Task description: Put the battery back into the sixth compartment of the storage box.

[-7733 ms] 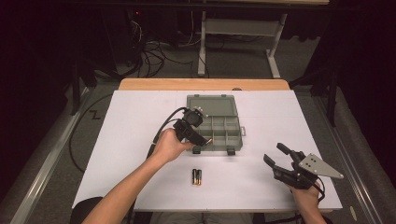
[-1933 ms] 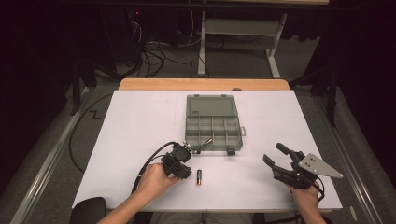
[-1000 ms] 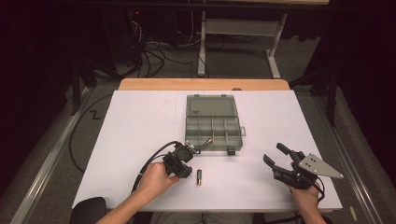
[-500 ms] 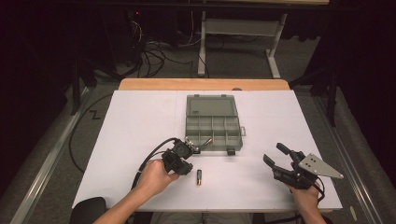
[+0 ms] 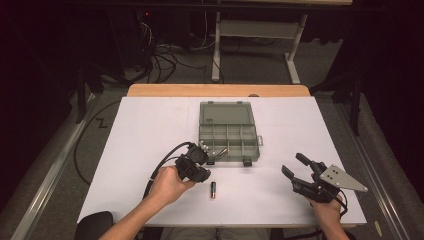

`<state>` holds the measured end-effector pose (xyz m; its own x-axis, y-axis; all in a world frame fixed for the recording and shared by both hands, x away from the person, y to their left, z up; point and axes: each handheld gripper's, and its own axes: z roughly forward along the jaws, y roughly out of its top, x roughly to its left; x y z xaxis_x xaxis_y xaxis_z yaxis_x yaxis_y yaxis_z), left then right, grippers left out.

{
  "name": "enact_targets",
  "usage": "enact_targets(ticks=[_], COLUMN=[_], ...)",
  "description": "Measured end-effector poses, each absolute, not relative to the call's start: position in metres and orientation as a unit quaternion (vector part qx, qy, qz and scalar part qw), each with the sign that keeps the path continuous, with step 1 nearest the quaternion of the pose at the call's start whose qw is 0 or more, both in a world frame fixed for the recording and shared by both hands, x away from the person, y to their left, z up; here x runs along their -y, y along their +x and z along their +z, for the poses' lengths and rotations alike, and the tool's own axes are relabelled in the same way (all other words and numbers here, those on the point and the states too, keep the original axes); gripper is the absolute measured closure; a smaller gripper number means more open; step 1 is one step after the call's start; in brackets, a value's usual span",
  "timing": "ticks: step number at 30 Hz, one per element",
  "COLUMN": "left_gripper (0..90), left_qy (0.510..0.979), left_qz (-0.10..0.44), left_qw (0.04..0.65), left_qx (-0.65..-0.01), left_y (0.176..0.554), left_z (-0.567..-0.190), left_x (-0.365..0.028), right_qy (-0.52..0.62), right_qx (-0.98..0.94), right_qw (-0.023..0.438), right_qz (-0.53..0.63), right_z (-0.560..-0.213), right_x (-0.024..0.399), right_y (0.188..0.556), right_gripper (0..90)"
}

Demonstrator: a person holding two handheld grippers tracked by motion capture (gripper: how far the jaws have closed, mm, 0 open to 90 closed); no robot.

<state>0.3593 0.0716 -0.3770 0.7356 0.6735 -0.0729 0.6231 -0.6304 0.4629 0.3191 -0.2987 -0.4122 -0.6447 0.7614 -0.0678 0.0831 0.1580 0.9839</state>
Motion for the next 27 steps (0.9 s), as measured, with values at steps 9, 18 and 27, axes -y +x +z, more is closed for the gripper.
enact_targets(ticks=[9, 18, 27], left_gripper=[75.7, 75.7, 75.7], left_qy=[0.9, 0.9, 0.901], left_qz=[0.046, 0.042, 0.038], left_qw=[0.24, 0.244, 0.239], left_qx=[-0.36, -0.359, -0.359], left_y=[0.367, 0.372, 0.376], left_z=[-0.374, -0.37, -0.37], left_x=[-0.068, -0.067, -0.065], right_qy=[0.304, 0.303, 0.303], right_qx=[-0.697, -0.697, -0.697], right_qw=[0.296, 0.295, 0.295], right_qz=[0.578, 0.579, 0.58], right_z=[-0.412, -0.412, -0.411], right_x=[0.301, 0.3, 0.301], right_y=[0.319, 0.32, 0.319], right_gripper=[34.4, 34.4, 34.5])
